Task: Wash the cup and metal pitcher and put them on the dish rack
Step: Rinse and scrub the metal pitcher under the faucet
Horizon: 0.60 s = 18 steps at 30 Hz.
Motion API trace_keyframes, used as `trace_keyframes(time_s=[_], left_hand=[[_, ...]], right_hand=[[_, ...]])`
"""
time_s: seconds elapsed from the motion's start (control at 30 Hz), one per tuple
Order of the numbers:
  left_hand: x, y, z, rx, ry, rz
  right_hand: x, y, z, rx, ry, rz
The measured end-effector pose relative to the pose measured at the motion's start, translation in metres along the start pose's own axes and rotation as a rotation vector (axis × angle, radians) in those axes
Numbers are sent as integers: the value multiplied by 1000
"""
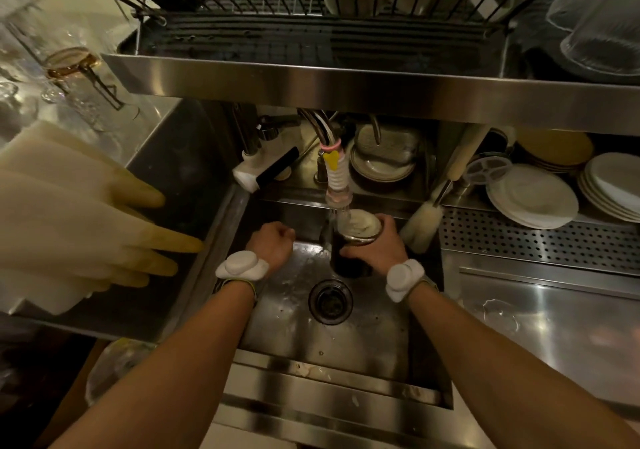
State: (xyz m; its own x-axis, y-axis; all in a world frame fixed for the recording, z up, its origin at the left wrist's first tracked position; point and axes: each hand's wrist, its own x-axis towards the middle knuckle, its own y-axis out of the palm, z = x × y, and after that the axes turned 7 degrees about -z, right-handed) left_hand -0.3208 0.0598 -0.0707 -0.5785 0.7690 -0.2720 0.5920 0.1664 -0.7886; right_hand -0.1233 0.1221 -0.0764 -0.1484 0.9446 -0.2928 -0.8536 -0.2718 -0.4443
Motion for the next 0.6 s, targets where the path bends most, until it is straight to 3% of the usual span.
trace_keyframes(time_s=[0.23, 0.33, 0.47, 0.6], left_hand=[[3, 8, -15, -96, 67, 228], [5, 19, -16, -131, 113, 239], [1, 16, -26, -104, 212, 219], [5, 11, -33, -136, 256, 214]], right_hand=[[-3, 8, -5, 322, 162, 150], [2, -1, -14, 462, 268, 197], [10, -11, -15, 109, 229, 320], [15, -19, -4, 28, 258, 331]])
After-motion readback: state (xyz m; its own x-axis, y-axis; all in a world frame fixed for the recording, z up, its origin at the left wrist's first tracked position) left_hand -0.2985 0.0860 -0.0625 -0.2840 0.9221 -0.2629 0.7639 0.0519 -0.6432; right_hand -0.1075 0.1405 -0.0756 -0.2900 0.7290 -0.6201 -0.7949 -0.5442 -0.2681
